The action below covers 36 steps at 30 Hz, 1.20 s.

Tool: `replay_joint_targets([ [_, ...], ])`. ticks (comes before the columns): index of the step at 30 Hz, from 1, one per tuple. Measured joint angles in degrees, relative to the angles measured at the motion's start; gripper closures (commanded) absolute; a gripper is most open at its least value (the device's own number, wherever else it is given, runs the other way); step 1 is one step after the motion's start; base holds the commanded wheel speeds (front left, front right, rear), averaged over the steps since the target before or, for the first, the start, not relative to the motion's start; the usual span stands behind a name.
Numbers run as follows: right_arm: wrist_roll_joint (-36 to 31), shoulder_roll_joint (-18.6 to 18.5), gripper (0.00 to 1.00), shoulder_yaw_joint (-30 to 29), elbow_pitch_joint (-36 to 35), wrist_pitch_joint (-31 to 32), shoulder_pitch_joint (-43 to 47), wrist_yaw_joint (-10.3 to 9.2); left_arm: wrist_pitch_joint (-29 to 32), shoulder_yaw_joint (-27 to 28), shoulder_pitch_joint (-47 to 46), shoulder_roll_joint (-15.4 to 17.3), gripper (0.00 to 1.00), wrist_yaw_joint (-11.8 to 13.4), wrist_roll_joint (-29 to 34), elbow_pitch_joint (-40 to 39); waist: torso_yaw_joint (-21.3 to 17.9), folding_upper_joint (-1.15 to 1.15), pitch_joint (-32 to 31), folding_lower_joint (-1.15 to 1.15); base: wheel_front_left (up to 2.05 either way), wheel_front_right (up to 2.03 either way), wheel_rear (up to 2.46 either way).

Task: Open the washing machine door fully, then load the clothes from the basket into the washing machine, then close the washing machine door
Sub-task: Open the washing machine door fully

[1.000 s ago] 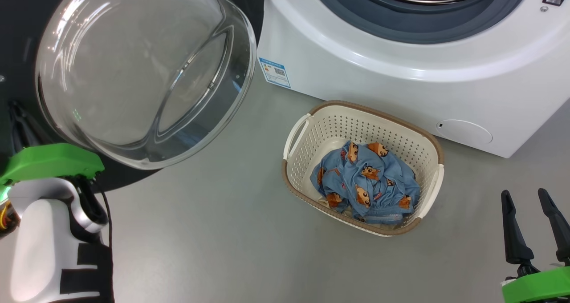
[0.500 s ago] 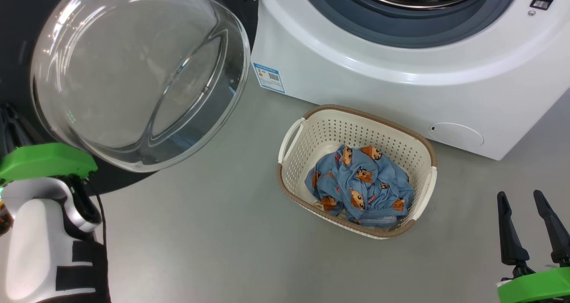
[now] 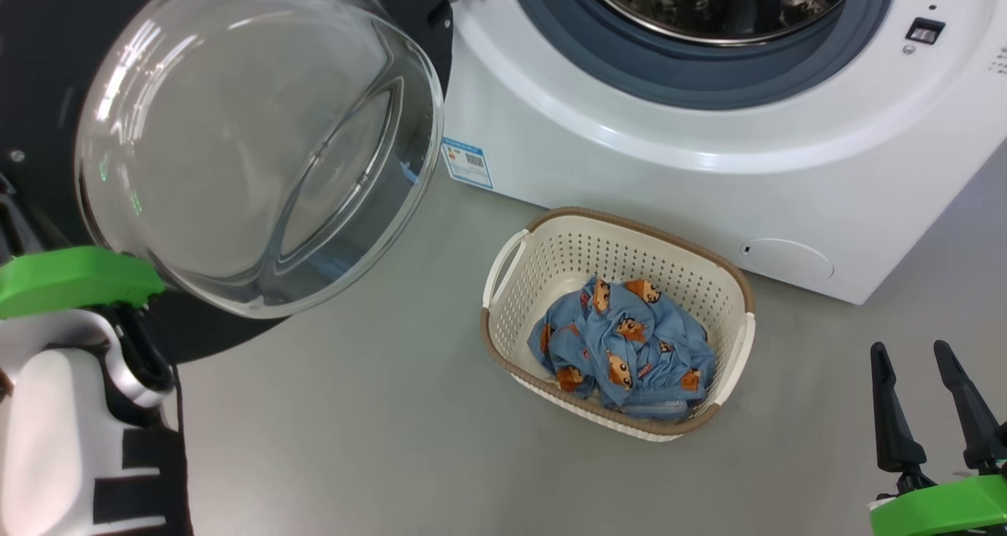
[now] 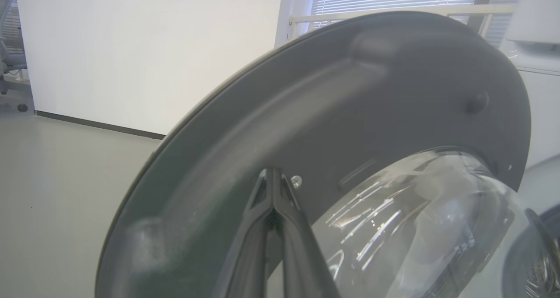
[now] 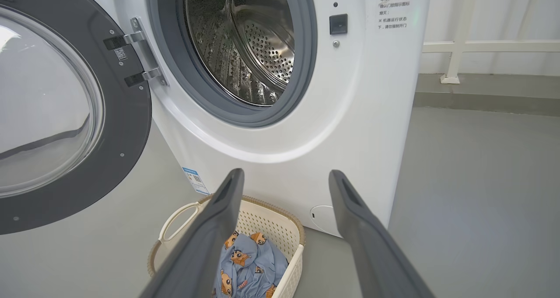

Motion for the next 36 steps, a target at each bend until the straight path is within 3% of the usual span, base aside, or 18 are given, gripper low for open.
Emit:
replay_joint_targets([
  [5, 0.01, 0.80, 0.00, 0.41, -0.03, 0.01, 0.01, 0.00, 0.01, -3.56, 3.26, 0.15, 1.00, -1.46, -2.64, -5.33, -0.83, 0.00, -1.69, 0.00, 0.00, 0.00, 0.00],
  [7, 0.01, 0.92, 0.00, 0.48, -0.11, 0.01, 0.03, 0.00, 0.00, -5.23, 4.58, 0.20, 0.66, -1.53, -3.02, -7.87, -1.47, 0.00, -2.24, 0.00, 0.00, 0.00, 0.00],
  [9, 0.01, 1.08, 0.00, 0.52, -0.33, 0.01, 0.05, 0.00, 0.00, -6.64, 5.76, 0.21, 0.51, -1.55, -3.08, -10.21, -2.24, 0.00, -2.78, 0.00, 0.00, 0.00, 0.00],
  [12, 0.01, 1.48, 0.00, 0.76, -0.76, 0.00, 0.20, 0.00, 0.01, -8.28, 7.65, 0.35, 0.07, -2.05, -3.41, -13.08, -3.62, 0.00, -3.48, 0.00, 0.00, 0.00, 0.00],
  [13, 0.01, 1.58, 0.00, 0.83, -0.79, 0.00, 0.41, 0.00, 0.05, -8.78, 8.32, 0.40, 0.00, -2.05, -3.45, -14.02, -4.13, 0.00, -3.69, 0.00, 0.00, 0.00, 0.00],
  [23, 0.00, 1.85, 0.00, 1.82, -1.87, 0.01, 1.20, 0.00, 2.83, -12.90, 13.95, 1.55, 0.00, -4.01, -2.61, -20.81, -10.51, 0.00, -4.91, 0.00, 0.00, 0.00, 0.00],
  [36, -0.01, 2.88, 0.00, 2.96, -2.93, 0.01, 1.41, 0.00, 2.99, -16.92, 23.57, 4.34, 0.00, -8.23, -1.82, -20.65, -19.77, 0.00, -6.13, 0.00, 0.00, 0.00, 0.00],
])
